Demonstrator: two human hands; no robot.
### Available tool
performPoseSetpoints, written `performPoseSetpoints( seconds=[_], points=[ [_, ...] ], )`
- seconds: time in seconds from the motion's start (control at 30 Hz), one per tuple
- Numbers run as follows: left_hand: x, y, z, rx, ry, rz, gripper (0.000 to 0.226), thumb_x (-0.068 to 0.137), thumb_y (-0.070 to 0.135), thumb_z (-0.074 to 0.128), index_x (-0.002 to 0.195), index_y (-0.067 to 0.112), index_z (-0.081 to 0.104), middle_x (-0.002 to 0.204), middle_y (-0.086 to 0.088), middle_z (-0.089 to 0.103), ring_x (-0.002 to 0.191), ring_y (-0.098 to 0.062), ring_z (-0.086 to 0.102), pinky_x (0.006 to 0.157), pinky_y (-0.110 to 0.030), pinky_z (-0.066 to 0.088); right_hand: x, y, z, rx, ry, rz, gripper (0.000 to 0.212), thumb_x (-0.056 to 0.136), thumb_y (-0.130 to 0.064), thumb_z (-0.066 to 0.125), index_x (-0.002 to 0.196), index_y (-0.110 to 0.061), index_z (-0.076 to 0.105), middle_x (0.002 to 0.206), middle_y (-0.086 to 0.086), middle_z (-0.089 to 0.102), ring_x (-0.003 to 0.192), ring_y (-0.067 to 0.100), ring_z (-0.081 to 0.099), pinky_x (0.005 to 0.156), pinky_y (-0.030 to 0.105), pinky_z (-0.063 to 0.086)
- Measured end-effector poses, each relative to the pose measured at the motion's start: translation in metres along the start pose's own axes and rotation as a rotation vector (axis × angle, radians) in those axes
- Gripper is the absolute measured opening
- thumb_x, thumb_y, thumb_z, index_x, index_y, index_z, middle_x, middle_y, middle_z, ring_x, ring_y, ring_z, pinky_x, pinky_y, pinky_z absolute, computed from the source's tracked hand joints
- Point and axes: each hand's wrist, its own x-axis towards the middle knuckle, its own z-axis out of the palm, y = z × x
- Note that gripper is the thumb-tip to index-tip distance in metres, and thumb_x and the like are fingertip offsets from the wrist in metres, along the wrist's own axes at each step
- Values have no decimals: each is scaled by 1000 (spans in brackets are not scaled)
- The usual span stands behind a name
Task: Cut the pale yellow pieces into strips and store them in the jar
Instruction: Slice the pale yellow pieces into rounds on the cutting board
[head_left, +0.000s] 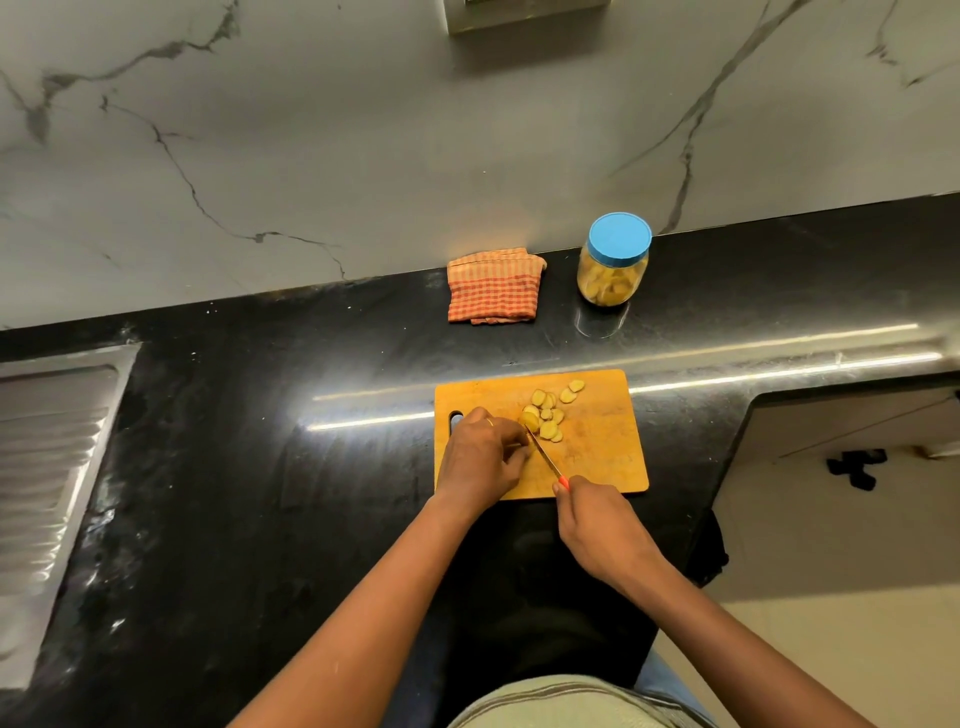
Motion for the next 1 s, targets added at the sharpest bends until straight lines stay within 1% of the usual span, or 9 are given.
performPoseSetpoints(
  seconds=[0.17,0.3,0.4,0.47,0.57,0.67,0.73,0.87,1.0],
  points=[
    [-1,2,0,-29,-1,-47,18,81,36,75,94,25,75,85,8,65,90,-12,48,73,-29,46,-3,4,0,34,-20,15,35,104,-39,32,85,-20,54,71,-3,59,62,10,56,52,23,36],
    [-1,1,1,-21,18,-48,17,80,36,71,92,26,70,80,12,66,85,-12,45,74,-35,47,-3,4,-3,31,-30,16,35,104,-40,33,85,-20,54,71,-3,58,61,10,56,52,23,37],
    [-4,-1,-2,-40,15,-58,32,78,36,74,109,28,70,84,12,68,87,-12,43,78,-34,44,-1,3,-3,41,-43,18,35,103,-41,33,84,-20,55,71,-3,59,62,11,57,53,24,39],
    [-5,-2,-4,-42,1,-84,37,79,39,77,113,26,71,87,9,69,90,-14,44,78,-32,43,-1,1,-3,57,-73,18,35,103,-41,33,83,-21,54,72,-2,59,63,11,57,53,24,40],
    [-6,-2,-6,-49,9,-143,35,76,44,79,104,23,74,85,8,69,93,-14,46,73,-28,40,-2,-1,-2,97,-109,25,35,103,-41,34,81,-22,53,73,-2,59,63,11,56,54,23,37],
    [-8,-2,-6,-60,37,-152,29,74,42,81,95,23,73,81,9,66,90,-12,47,68,-25,36,-2,-1,-2,122,-116,27,35,103,-41,35,80,-22,53,72,-2,59,62,11,55,54,23,37],
    [-7,0,-7,-76,24,-154,27,74,39,81,94,23,74,83,8,67,85,-9,50,69,-24,39,-2,-1,-3,135,-117,30,35,103,-41,35,81,-21,54,72,-1,59,61,11,55,53,23,37],
    [-7,5,-8,-134,-35,-140,32,78,32,80,108,25,74,90,6,68,75,-3,53,78,-25,50,-1,-1,-5,141,-118,28,35,103,-41,36,83,-20,56,73,-1,60,61,11,55,52,22,37],
    [-9,8,-6,-135,21,-156,28,81,30,78,106,18,75,91,1,71,75,-7,58,74,-22,51,2,-2,-5,157,-101,26,35,103,-40,36,83,-19,56,73,0,60,61,11,55,52,23,38]
  ],
)
